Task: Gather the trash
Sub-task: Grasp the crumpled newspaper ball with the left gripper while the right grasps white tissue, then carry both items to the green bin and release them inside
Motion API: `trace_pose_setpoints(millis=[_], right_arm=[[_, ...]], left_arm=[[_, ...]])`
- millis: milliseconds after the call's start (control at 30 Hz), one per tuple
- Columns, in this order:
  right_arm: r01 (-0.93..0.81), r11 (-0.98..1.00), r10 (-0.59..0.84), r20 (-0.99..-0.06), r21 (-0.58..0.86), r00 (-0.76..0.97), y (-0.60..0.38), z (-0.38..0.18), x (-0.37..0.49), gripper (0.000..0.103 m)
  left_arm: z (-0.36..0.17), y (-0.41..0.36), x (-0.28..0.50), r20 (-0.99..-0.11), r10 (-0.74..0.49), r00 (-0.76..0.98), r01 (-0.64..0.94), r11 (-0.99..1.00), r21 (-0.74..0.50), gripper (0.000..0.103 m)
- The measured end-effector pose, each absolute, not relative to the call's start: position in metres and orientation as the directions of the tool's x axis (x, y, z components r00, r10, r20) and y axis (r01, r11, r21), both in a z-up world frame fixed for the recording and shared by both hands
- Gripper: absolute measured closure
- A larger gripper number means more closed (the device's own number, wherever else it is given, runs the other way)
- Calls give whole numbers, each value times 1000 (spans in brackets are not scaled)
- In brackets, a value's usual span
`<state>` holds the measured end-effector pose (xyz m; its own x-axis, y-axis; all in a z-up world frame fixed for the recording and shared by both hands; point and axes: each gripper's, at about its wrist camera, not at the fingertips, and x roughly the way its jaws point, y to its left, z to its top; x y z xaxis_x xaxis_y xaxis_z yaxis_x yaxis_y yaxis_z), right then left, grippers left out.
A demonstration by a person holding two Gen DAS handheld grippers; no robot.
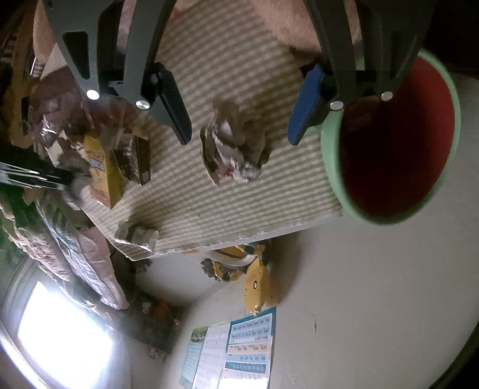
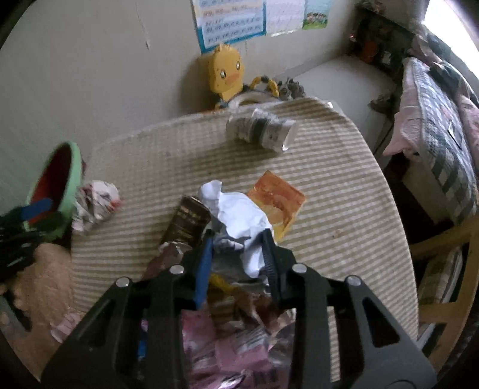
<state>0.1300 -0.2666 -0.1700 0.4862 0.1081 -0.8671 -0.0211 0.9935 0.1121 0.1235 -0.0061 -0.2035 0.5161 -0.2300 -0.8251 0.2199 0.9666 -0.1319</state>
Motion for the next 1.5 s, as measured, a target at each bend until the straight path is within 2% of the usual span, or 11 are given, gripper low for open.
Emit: trace_pose_setpoints(millis=[267,567,767,933,1133,1500], right_arm=[[14,979,153,-780,203,607,-246,-135,78,71],[5,968,198,-770,253,607,-229,-133,64,71],[25,963,197,-765,268,613,-230,-132,57,70],[31,959,192,-729,280,657,-229,-119,47,70],[7,958,192,-657,288,729,-220,-87,35,70],[-13,966,162,-568,257,807,-212,-36,7,70]], left_arm=[[-232,-26,152,-856,-193,480,240,967,-83,40],[-253,-49,162,-879,-206,429,302,950,-75,39],[-244,-50,155,-868,-193,458,313,949,-46,58],[-190,-30,127,-795,-223,564,269,960,-78,61],[-110,-17,77,-666,-214,714,251,967,-42,60],[-46,-15,29,-561,-251,789,277,960,-40,59]])
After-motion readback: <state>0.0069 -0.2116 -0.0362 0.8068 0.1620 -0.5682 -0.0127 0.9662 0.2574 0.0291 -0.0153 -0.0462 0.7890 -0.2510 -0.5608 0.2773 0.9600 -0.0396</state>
